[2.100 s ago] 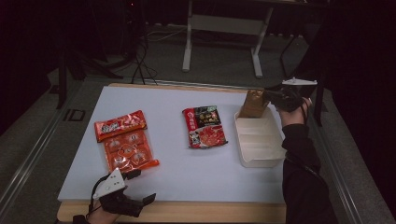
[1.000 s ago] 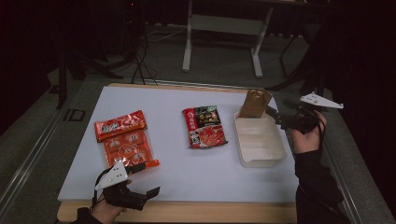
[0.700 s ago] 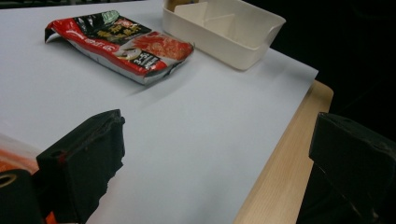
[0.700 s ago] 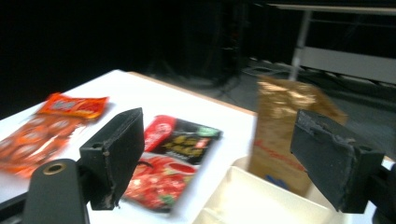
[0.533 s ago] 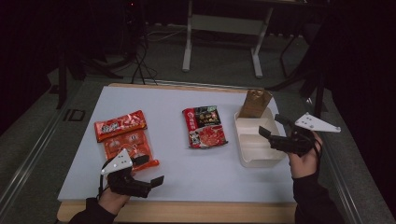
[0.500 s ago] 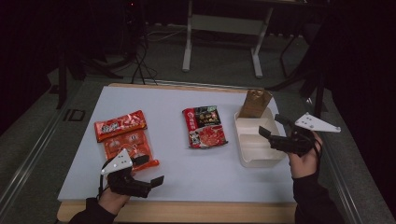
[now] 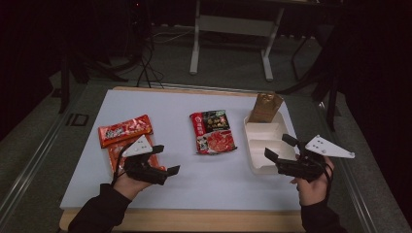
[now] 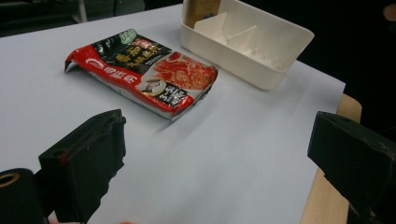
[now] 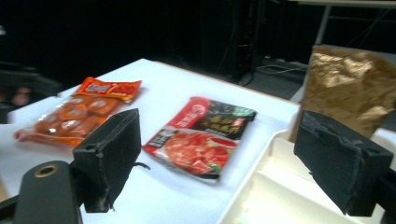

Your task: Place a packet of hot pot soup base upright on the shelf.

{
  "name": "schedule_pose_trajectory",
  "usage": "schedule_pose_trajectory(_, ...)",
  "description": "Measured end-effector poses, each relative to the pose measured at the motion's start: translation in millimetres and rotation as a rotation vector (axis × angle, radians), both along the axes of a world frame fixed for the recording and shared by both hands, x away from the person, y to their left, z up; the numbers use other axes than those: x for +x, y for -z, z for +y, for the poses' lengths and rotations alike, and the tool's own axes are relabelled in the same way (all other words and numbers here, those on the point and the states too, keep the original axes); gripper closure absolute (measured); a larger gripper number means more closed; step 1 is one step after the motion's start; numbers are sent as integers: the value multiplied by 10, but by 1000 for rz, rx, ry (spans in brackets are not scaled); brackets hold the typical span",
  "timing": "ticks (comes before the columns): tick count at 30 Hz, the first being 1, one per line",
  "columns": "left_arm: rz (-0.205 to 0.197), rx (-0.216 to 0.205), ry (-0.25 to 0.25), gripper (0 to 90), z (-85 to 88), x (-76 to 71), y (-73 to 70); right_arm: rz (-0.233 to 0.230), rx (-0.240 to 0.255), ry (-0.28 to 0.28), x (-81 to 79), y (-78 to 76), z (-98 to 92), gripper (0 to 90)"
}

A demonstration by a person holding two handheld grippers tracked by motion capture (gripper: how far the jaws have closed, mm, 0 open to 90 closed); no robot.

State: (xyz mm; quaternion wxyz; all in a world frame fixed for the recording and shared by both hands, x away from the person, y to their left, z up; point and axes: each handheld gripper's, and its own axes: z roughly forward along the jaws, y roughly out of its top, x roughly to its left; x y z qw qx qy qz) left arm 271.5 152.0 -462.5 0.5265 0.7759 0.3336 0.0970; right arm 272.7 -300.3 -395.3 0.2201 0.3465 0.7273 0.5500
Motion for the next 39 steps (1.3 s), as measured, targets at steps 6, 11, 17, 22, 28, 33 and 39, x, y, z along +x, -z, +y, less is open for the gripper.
schedule_pose_trajectory(6, 14, -3, -7, 52, -195, 247, -34, -24, -5, -4, -127, 4, 58, 142)
schedule_pose_trajectory(11, 17, 33, -19, 94, -385, 454, -26, -26, -11, -28, -216, 41, 116, 142)
schedule_pose_trajectory(17, 47, 43, -56, 150, -578, 756, 29, -13, -24, -61, -296, 133, 188, 142)
schedule_pose_trajectory(22, 62, 50, -118, 199, -657, 1010, 95, 0, -36, -78, -298, 199, 214, 142)
schedule_pose_trajectory(28, 83, 79, -222, 278, -681, 1317, 195, 15, -37, -95, -304, 240, 221, 143)
schedule_pose_trajectory(33, 115, 101, -265, 354, -721, 1536, 282, 12, -43, -104, -305, 243, 230, 143)
schedule_pose_trajectory(39, 142, 135, -312, 402, -780, 1749, 403, 13, -44, -113, -290, 268, 238, 144)
